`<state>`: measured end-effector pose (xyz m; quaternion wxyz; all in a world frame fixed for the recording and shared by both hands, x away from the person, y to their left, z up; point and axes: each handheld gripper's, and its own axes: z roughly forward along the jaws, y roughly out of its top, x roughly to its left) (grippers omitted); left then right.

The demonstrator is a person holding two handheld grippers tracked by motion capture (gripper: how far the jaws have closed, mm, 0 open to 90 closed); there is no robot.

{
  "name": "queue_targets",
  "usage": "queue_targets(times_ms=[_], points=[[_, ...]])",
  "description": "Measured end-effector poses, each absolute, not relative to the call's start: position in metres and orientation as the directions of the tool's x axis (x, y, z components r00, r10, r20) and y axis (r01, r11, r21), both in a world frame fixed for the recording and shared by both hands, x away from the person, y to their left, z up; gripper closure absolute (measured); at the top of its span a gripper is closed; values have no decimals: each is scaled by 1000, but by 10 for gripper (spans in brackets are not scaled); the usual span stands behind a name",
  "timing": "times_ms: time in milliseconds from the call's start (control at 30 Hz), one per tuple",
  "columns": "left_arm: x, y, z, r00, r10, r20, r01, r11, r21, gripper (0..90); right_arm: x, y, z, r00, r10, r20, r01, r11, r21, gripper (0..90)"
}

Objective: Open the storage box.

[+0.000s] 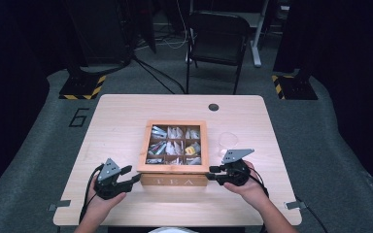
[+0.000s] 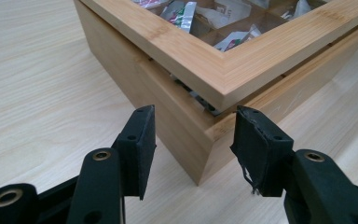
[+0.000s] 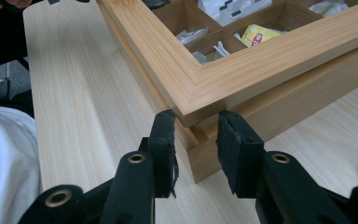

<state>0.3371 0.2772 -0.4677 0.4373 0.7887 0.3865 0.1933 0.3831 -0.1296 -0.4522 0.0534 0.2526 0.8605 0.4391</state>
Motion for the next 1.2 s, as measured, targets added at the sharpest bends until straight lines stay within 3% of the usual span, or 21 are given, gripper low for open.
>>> queue_targets(times_ms=[500,1200], points=[[345,260,-466,653,757,0,414,-358,837,478,382,-129,-453,-865,489,114,381,492,783,653],[353,266,-441,658,749,-79,453,-310,836,490,386,-126,-430,-864,498,78,360,500,788,573]])
